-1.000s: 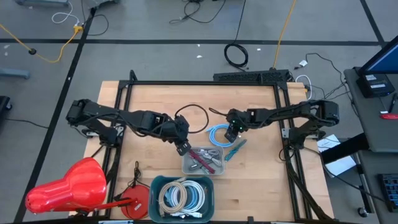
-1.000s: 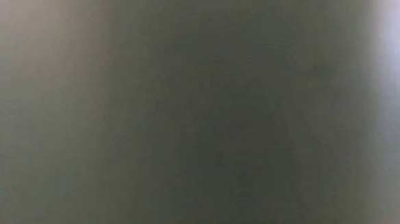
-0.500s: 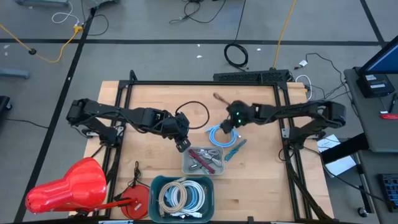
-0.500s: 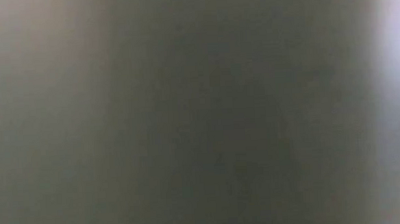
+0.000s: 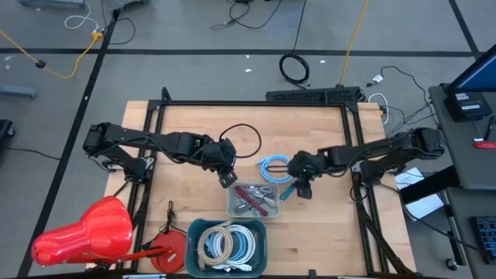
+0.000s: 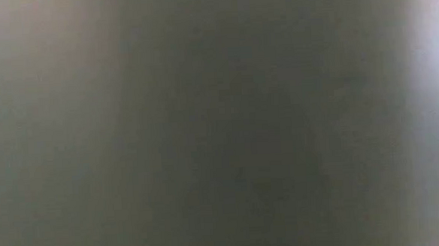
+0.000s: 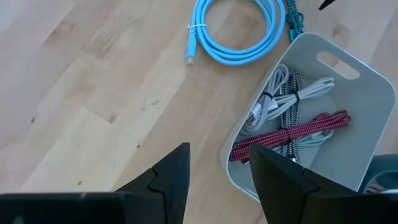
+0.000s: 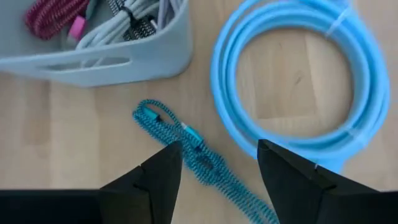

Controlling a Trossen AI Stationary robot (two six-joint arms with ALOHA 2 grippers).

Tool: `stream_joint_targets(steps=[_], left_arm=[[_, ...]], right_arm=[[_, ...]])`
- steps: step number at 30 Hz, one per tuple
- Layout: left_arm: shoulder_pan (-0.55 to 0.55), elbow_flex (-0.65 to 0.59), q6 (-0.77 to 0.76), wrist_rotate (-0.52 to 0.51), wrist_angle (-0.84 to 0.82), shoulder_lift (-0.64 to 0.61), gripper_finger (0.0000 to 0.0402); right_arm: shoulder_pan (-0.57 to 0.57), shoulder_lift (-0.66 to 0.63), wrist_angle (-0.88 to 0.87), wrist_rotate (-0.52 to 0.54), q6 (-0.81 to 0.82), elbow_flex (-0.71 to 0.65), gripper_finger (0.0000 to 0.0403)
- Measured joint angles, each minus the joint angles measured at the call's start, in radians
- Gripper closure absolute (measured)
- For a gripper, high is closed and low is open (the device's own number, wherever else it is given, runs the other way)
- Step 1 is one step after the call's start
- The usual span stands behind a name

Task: Pick & Place USB Port
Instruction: Put the blue charger cable into the gray bin

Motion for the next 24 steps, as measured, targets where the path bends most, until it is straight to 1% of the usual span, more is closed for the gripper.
stream_joint_targets(steps=[2,4,8,12,16,20,24], left_arm=[[0.002,0.0,-0.001,0.0,-0.002,0.0,0.0234],[0.002,0.0,-0.001,0.002,-0.009,0.0,0.0234],[-0.002,0.0,-0.018,0.012,-0.029,0.0,0.0234],[-0.018,0.0,-0.042,0.0,-0.049,0.0,0.0234],[-0.032,0.0,-0.057,-0.008,-0.054,0.0,0.0234],[-0.043,0.0,-0.069,-0.023,-0.064,0.0,0.0234],[-0.046,0.0,-0.072,-0.023,-0.067,0.0,0.0234]], right_arm=[[0.016,0.016,0.014,0.034,-0.054,0.0,0.0202],[0.021,0.045,0.009,0.037,-0.092,0.0,0.0202],[0.034,0.101,-0.055,-0.043,-0.113,0.0,0.0202],[0.054,0.142,-0.037,-0.049,-0.126,0.0,0.0202],[0.057,0.181,0.025,-0.043,-0.127,0.0,0.0202],[0.057,0.191,0.041,-0.037,-0.119,0.0,0.0202],[0.057,0.191,0.055,0.02,-0.117,0.0,0.0202]])
